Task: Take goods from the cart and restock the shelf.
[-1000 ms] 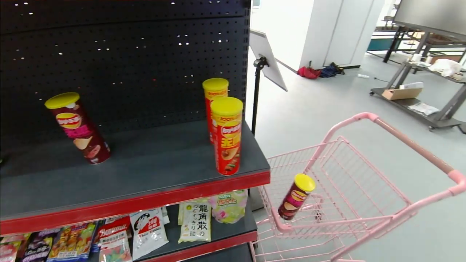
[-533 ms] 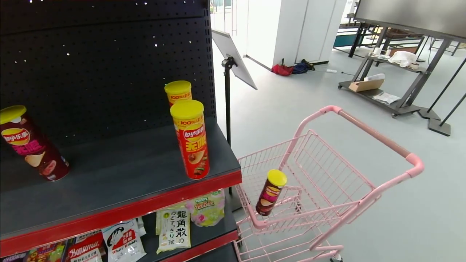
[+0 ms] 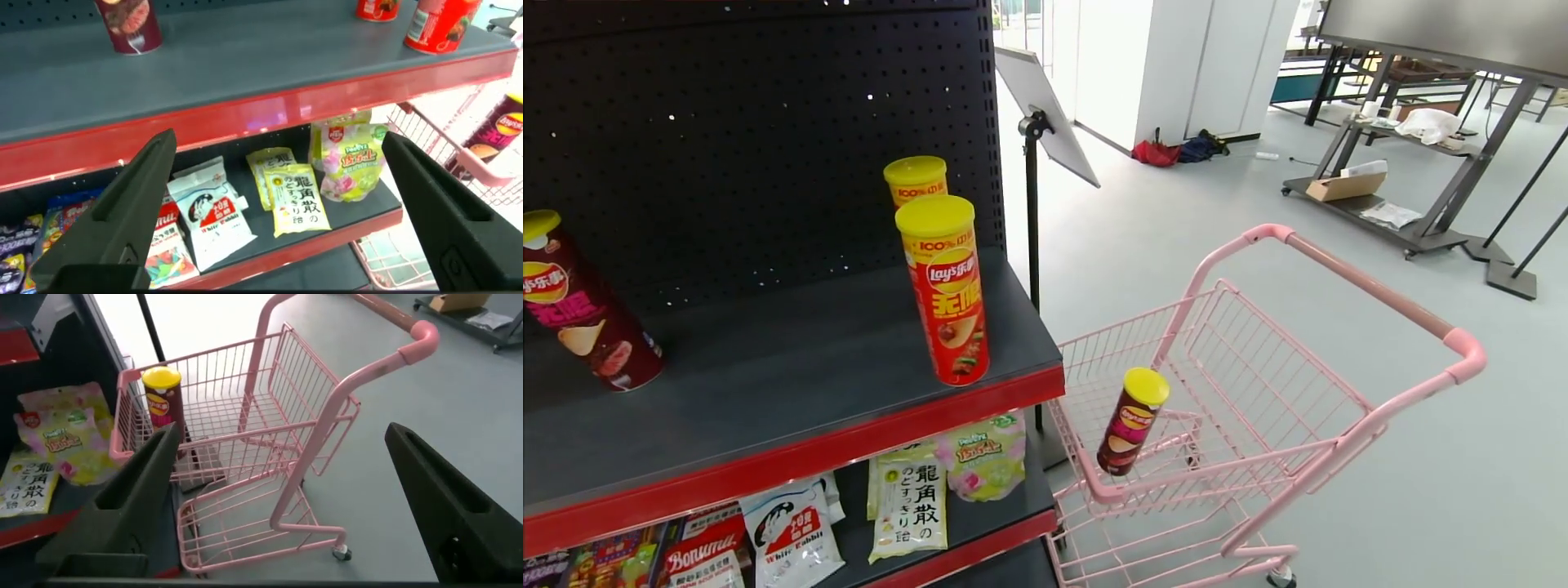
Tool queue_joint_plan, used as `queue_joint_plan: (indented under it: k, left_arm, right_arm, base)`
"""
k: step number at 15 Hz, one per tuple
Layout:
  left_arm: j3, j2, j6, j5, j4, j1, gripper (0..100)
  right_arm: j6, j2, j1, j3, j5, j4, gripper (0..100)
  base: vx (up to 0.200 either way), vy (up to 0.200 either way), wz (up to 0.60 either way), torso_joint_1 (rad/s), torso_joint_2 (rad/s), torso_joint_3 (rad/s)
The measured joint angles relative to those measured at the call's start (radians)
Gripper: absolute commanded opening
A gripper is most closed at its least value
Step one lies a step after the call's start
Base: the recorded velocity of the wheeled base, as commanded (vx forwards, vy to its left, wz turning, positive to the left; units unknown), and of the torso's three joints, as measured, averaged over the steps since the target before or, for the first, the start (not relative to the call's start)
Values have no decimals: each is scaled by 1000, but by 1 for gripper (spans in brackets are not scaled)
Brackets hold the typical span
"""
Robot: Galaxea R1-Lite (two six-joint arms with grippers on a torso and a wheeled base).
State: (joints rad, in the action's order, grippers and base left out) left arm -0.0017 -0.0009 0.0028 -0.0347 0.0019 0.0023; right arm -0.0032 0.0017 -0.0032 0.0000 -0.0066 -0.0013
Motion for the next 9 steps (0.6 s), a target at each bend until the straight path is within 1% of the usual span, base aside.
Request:
queue_joint_plan:
  k: [9]
  left_arm:
    - [0,0,0,0,0,0,100]
  right_arm:
    - [2,0,0,0,-1,0,100]
  base:
    - [0,0,0,-144,371,228]
